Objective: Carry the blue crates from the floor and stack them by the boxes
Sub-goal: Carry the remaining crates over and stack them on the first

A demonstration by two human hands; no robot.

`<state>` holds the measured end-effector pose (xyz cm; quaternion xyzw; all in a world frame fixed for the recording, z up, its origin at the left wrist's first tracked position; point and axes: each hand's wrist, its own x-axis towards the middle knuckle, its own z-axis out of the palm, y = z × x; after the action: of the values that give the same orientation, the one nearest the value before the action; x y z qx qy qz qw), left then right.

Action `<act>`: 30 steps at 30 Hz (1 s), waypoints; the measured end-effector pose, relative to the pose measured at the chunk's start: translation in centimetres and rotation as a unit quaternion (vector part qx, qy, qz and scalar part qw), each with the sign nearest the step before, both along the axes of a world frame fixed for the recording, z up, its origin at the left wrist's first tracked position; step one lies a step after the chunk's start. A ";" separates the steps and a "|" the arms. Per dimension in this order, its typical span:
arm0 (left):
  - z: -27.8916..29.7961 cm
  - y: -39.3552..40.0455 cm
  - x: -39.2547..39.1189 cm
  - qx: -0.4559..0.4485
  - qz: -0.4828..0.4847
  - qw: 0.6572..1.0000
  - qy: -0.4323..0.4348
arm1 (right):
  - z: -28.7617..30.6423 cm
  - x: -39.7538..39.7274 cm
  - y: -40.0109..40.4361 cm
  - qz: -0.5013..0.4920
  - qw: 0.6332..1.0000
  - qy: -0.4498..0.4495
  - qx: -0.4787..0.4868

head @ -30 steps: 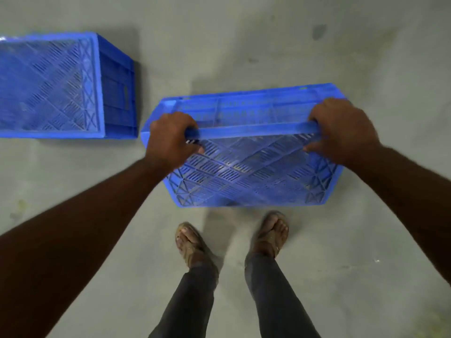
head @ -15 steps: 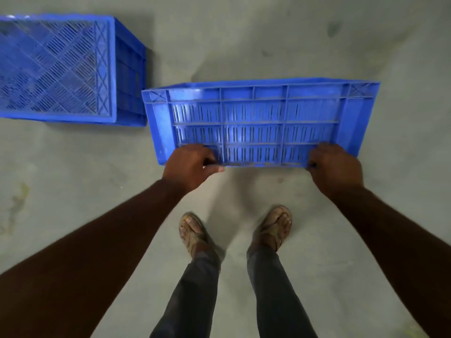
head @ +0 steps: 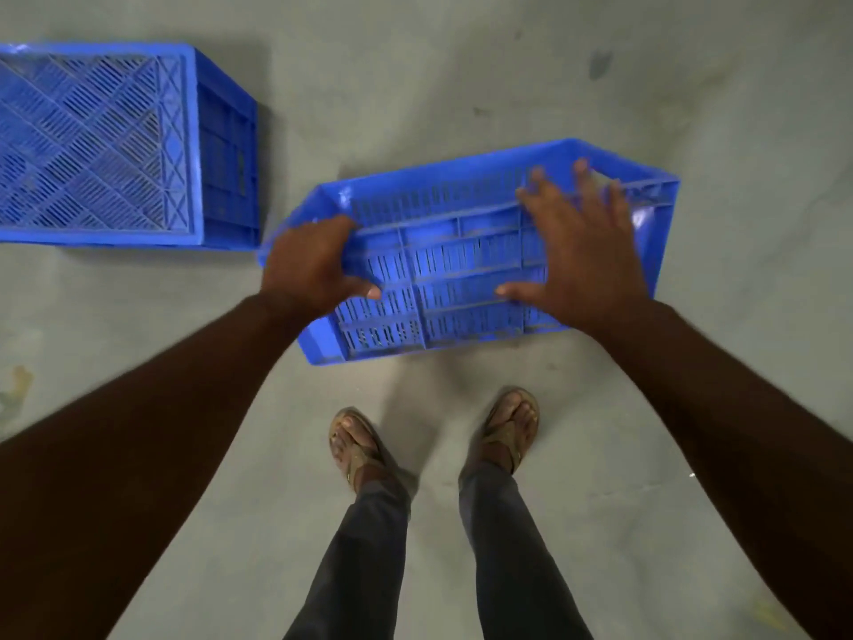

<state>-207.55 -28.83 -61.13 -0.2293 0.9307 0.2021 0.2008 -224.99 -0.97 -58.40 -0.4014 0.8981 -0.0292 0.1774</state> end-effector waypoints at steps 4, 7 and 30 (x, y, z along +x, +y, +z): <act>-1.5 4.9 6.0 0.037 -0.077 0.988 -0.130 | -2.8 1.3 -0.1 0.050 0.964 -0.169 0.199; -5.2 8.4 9.9 0.033 -0.112 0.973 -0.200 | -5.3 5.2 2.1 0.133 0.928 -0.208 0.280; -14.9 3.6 5.9 0.138 0.528 0.834 -0.076 | -16.4 1.8 9.0 -0.684 0.665 -0.264 -0.139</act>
<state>-201.64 -25.28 -76.02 -0.6708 0.6122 0.3854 0.1635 -223.20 8.04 -74.80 0.3306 0.8211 -0.3721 0.2793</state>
